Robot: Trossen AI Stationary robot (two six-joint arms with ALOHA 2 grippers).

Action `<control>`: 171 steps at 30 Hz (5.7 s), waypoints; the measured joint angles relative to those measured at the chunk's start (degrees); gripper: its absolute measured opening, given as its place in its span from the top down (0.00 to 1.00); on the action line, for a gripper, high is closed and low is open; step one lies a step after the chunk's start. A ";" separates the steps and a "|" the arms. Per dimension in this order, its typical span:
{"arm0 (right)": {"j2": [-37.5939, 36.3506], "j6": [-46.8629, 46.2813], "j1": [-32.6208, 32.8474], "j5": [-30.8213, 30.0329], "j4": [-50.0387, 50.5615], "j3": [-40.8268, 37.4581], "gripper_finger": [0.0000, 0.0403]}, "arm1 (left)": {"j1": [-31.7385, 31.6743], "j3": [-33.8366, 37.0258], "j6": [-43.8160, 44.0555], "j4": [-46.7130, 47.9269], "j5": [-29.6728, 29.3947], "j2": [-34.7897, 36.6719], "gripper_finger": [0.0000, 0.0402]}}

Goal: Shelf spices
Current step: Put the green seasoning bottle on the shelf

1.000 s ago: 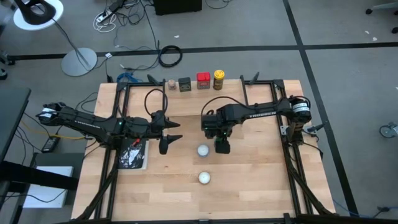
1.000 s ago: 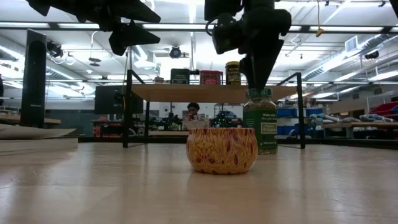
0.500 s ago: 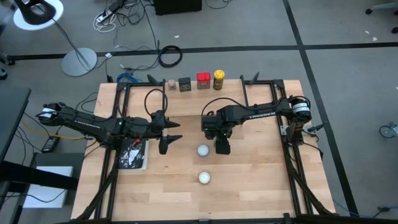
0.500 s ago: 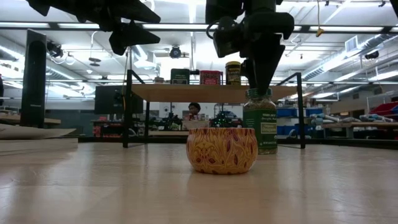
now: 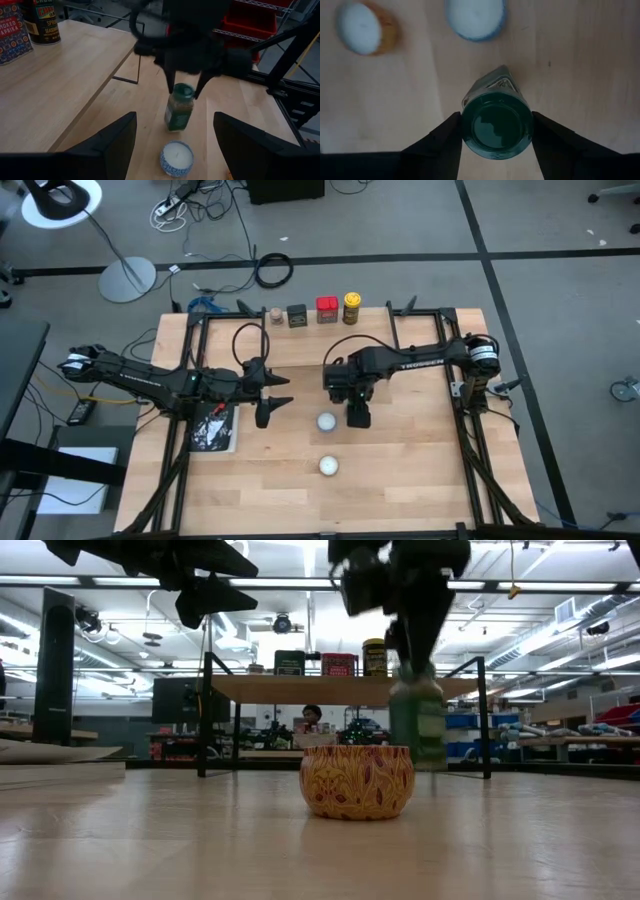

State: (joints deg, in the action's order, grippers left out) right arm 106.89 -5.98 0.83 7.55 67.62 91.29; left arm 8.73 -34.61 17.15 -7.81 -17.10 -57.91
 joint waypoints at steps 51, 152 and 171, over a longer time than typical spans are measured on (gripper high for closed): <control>-0.74 1.06 -17.17 -12.85 22.42 39.97 0.51 | 0.00 0.00 -0.24 0.04 0.00 0.02 0.33; -3.87 9.46 -43.02 -4.15 22.41 32.72 0.51 | -0.02 0.02 0.00 -0.33 0.20 0.02 0.33; -3.80 9.96 -42.51 -6.47 19.87 28.00 0.51 | -0.02 0.02 0.04 -0.42 0.17 0.00 0.33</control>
State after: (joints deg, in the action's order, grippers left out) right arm 103.09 3.98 -41.69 1.07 87.48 119.28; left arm 8.71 -34.59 17.19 -8.23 -16.93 -57.91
